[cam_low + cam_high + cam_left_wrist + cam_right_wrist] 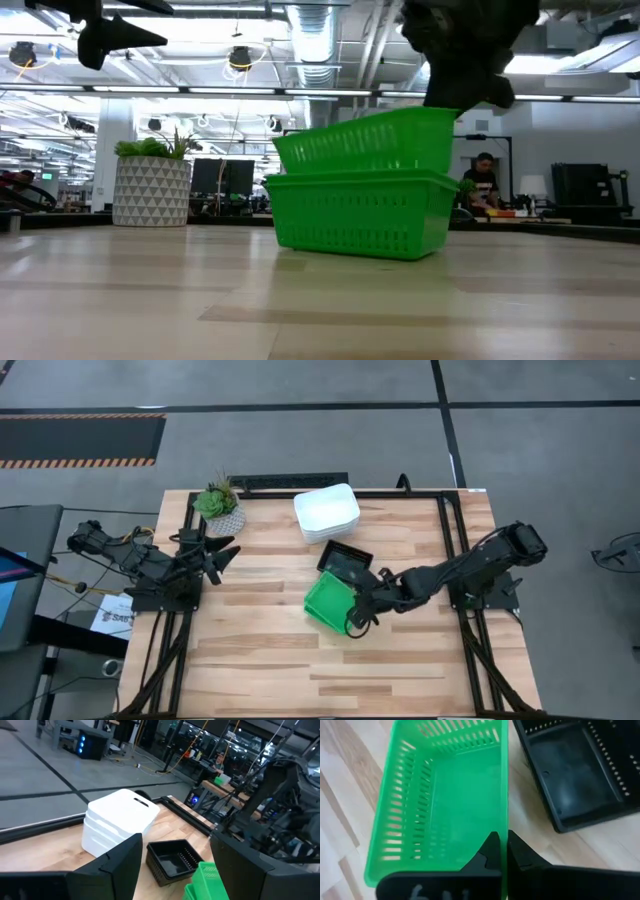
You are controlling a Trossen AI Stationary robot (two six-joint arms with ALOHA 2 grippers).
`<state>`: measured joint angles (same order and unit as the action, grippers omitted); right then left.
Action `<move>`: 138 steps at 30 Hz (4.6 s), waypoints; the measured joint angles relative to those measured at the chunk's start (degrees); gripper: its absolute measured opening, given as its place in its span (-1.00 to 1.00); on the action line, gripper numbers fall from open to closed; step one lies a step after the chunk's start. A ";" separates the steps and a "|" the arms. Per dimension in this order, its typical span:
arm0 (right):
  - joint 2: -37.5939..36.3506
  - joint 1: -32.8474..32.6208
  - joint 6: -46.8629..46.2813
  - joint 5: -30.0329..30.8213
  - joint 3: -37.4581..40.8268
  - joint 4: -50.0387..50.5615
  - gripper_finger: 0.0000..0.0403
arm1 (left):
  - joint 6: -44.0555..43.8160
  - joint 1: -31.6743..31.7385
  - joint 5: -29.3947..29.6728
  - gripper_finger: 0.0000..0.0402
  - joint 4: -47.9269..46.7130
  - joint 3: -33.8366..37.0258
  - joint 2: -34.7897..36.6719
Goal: Stack baskets by color
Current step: Stack the left green bin on top of the green bin, then return to Home Position
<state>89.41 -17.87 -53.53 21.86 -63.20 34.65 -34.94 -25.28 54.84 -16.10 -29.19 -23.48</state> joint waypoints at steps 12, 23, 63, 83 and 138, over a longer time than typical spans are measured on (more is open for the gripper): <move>0.14 2.32 9.77 -7.99 2.58 -9.32 -0.98 | 1.33 -0.02 0.01 0.12 0.02 0.00 0.02; 0.02 5.14 10.12 -12.54 10.34 -16.28 -0.98 | 1.29 -0.01 0.03 0.12 0.11 0.00 0.01; -8.49 8.11 12.91 -15.60 13.94 -19.25 -0.08 | 1.29 0.00 1.52 0.12 0.05 0.00 0.02; -27.87 -1.29 30.83 -7.16 13.88 -33.47 -0.15 | 1.23 0.00 6.27 0.12 -0.02 -0.02 -0.01; -86.12 17.66 37.06 -21.76 62.73 -51.30 -0.15 | 19.62 8.52 -26.97 0.12 10.29 22.28 23.32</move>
<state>3.29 -0.21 -16.47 0.09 -0.47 -16.65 -15.32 -16.76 27.87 -5.81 -6.91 -0.16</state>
